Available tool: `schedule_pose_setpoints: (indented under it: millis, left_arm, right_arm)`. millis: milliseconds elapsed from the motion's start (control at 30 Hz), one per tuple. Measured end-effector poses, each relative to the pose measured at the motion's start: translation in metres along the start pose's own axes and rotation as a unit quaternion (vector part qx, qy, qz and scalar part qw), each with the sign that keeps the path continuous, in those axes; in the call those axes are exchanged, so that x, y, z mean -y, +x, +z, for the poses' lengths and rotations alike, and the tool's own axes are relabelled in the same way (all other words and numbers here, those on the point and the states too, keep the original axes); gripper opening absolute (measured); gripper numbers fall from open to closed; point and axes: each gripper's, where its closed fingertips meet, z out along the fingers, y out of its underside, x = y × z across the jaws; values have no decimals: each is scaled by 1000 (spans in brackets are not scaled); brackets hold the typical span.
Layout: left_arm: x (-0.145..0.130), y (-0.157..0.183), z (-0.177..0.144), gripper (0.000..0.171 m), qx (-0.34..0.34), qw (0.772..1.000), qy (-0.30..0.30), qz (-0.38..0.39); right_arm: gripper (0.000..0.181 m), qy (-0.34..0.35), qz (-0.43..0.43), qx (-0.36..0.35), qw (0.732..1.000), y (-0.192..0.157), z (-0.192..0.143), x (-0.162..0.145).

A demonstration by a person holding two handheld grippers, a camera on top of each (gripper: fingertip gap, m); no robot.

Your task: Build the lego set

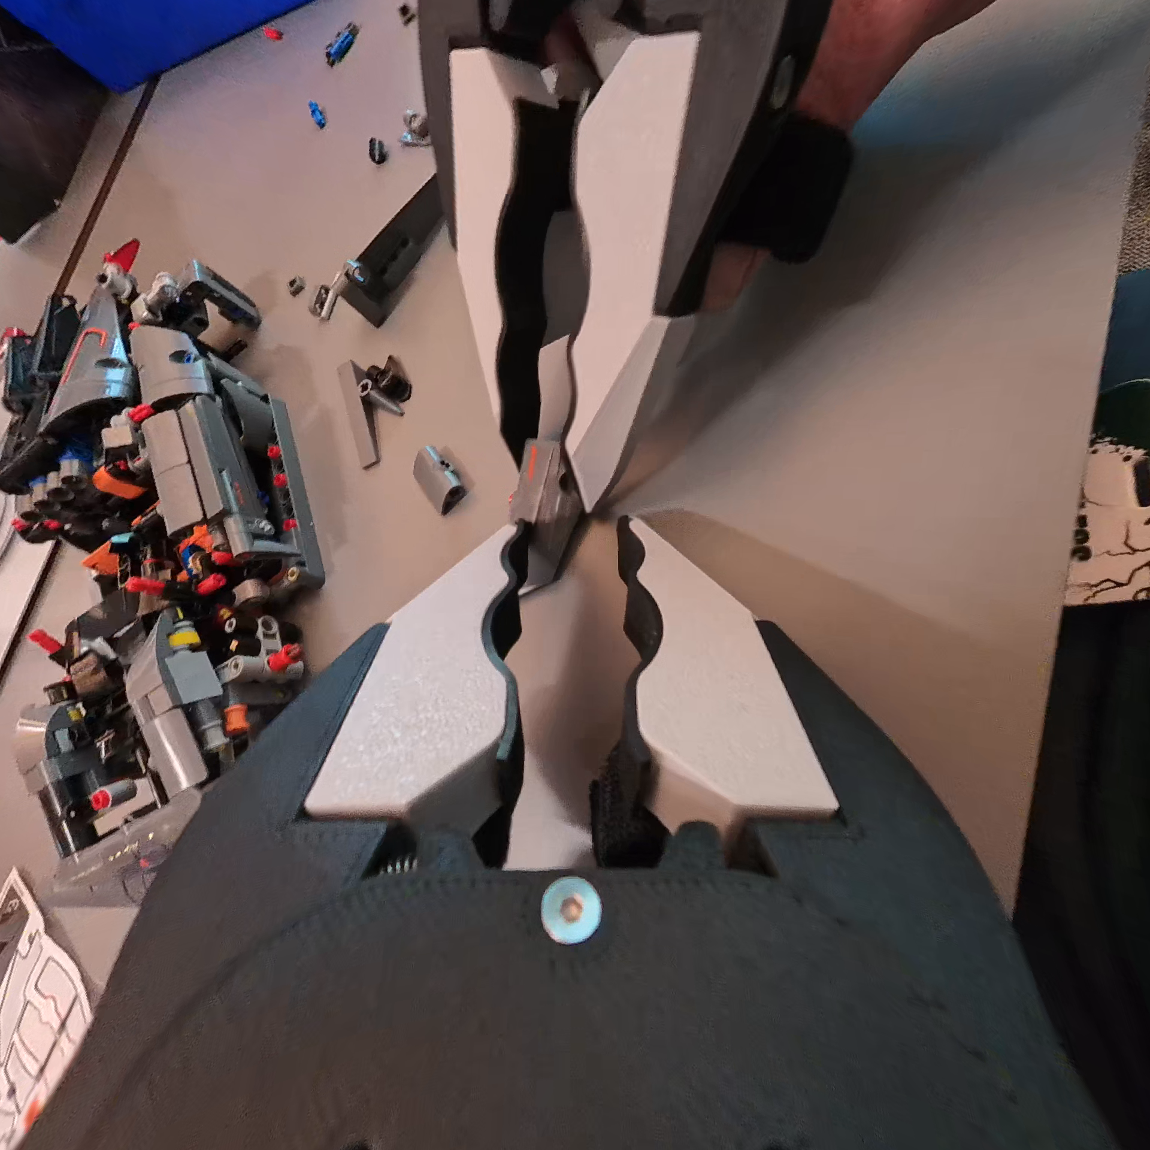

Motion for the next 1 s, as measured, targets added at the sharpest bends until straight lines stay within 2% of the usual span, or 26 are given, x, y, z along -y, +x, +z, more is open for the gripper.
schedule_pose_setpoints:
  millis: [167,300,567,733,800,1000]
  left_arm:
    - [2,0,-1,37,-7,1000,-1,5]
    - [10,5,6,33,-16,1000,-2,14]
    - [-4,1,-2,32,-31,999,-11,-25]
    - [-2,1,-4,45,-45,998,-18,-38]
    - [8,7,-3,44,-53,998,0,-30]
    - [4,6,4,51,-74,995,-17,-63]
  right_arm:
    - [25,2,3,1,1000,0,0,0]
    - [24,5,7,5,1000,0,0,0]
    - [24,8,11,10,1000,0,-1,0]
    - [24,8,10,10,1000,0,-1,0]
    - [24,8,10,10,1000,0,-1,0]
    - [24,9,13,12,1000,0,-1,-1]
